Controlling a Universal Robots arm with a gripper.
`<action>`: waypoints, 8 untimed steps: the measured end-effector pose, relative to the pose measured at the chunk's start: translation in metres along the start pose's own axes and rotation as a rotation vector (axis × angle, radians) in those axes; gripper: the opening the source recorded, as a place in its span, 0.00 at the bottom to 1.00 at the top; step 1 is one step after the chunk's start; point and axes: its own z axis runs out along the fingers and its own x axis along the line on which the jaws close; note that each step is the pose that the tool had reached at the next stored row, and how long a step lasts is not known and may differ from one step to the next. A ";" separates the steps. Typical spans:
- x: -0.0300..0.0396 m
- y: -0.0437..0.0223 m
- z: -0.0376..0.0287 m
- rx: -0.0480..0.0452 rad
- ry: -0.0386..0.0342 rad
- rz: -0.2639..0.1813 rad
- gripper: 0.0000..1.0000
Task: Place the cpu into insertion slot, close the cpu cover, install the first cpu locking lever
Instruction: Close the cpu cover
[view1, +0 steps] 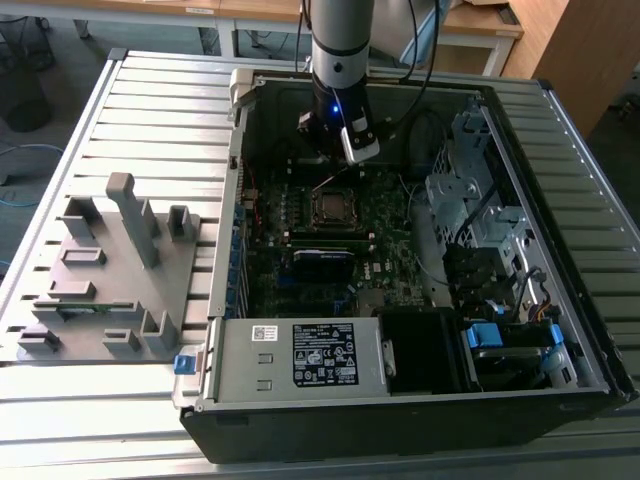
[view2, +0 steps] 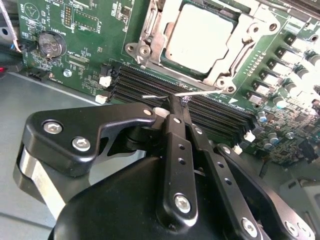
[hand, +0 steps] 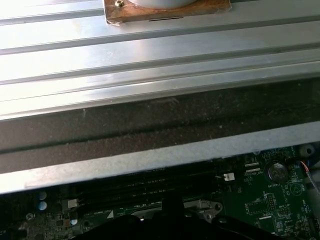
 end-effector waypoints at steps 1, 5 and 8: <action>0.0000 -0.0001 0.0003 -0.0003 -0.0022 0.000 0.10; 0.0001 -0.0004 0.0015 -0.0011 -0.0070 -0.001 0.10; 0.0001 -0.0004 0.0016 -0.0012 -0.0071 -0.001 0.10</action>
